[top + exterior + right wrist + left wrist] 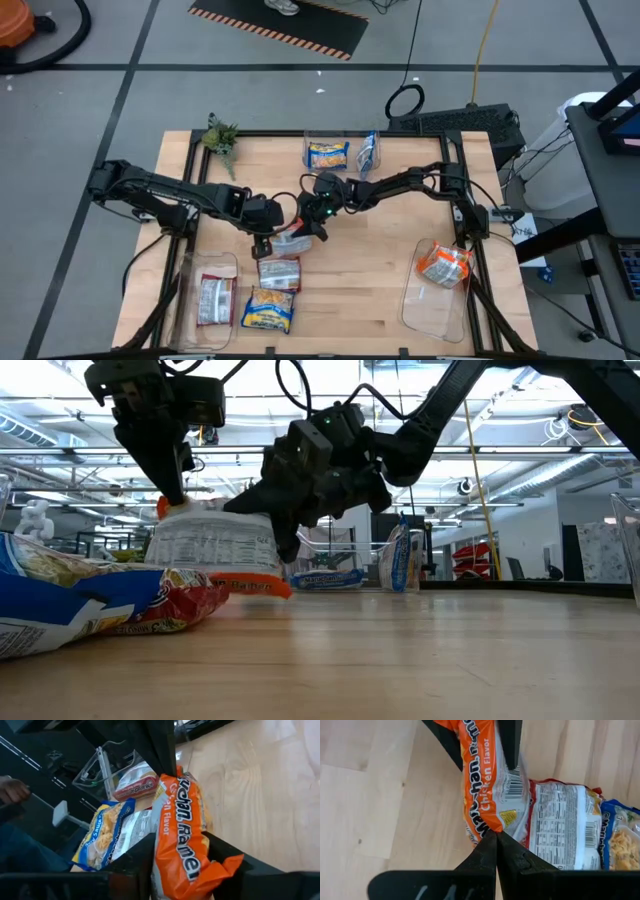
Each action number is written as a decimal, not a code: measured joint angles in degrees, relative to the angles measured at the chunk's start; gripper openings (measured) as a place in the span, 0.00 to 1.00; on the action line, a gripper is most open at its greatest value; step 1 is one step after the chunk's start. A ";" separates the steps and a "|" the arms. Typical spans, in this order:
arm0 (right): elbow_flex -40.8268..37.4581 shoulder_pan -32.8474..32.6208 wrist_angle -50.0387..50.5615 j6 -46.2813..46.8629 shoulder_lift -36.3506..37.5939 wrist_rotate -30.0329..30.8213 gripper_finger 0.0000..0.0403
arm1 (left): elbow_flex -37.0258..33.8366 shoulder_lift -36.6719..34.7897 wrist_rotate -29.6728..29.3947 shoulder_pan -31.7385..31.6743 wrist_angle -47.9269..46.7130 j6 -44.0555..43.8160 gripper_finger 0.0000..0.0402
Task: Sort Maruchan noodles
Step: Put the orange noodle pack into the bottom right transparent bin
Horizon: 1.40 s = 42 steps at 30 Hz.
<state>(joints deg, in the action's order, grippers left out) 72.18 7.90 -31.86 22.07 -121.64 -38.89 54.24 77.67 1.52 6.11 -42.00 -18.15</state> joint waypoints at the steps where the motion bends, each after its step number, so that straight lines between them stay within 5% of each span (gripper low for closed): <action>1: 0.00 0.02 0.00 0.43 0.00 -0.62 0.34 | 0.02 0.00 -0.21 0.00 0.02 -0.05 0.00; 17: 0.00 -0.07 0.82 9.16 0.47 -4.53 0.29 | 0.02 0.00 -0.77 0.04 0.14 -5.23 0.01; 22: -0.02 -0.24 4.30 10.01 3.17 -5.54 0.29 | 0.10 -1.36 0.68 0.95 2.28 -8.40 0.16; 30: 0.03 -0.22 21.28 4.89 11.60 -3.12 0.29 | 3.50 -2.10 -0.52 1.16 -2.02 -18.07 0.49; 36: 0.07 -0.22 37.28 5.81 21.73 -1.18 0.29 | 7.01 -2.78 0.20 0.69 -5.16 -18.72 0.53; 42: 0.07 -1.95 51.35 13.48 34.15 7.41 0.29 | 7.08 -2.71 -1.22 -1.04 -5.47 -18.30 0.53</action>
<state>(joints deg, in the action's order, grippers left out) 72.25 5.95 19.50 35.55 -87.50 -31.48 61.32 74.96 0.30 5.07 -47.47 -36.45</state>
